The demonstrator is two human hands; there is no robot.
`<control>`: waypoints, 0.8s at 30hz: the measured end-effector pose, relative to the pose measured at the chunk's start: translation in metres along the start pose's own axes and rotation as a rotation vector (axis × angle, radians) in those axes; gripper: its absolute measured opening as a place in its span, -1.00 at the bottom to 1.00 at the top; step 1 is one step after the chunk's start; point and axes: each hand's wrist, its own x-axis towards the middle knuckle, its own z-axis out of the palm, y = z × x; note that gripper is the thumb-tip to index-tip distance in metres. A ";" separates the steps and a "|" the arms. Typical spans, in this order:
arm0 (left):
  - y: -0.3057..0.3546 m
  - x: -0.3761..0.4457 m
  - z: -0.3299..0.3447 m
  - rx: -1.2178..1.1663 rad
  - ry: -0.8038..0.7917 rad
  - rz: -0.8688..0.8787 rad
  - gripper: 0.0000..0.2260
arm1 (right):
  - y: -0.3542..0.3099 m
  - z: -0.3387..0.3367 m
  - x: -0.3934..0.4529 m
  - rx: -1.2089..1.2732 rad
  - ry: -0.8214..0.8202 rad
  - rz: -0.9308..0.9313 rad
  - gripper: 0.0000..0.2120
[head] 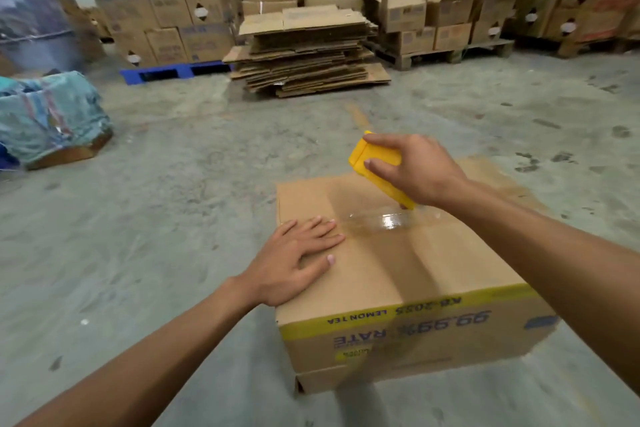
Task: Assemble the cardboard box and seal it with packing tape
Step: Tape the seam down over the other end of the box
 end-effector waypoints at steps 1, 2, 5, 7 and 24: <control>0.005 0.008 0.005 0.005 0.001 -0.001 -0.51 | 0.000 -0.005 0.001 0.060 -0.007 0.017 -0.55; 0.012 0.017 0.009 0.012 0.000 0.000 -0.51 | 0.003 -0.009 0.002 0.142 -0.020 0.046 -0.57; 0.040 0.048 0.025 0.054 0.002 0.001 -0.54 | 0.022 -0.026 0.003 0.394 -0.064 0.109 -0.61; 0.064 0.069 0.037 0.081 0.016 -0.002 -0.56 | 0.037 -0.037 0.001 0.458 -0.074 0.120 -0.62; 0.178 0.178 0.080 -0.160 0.082 -0.025 -0.78 | 0.163 -0.108 -0.042 0.990 -0.262 0.266 -0.67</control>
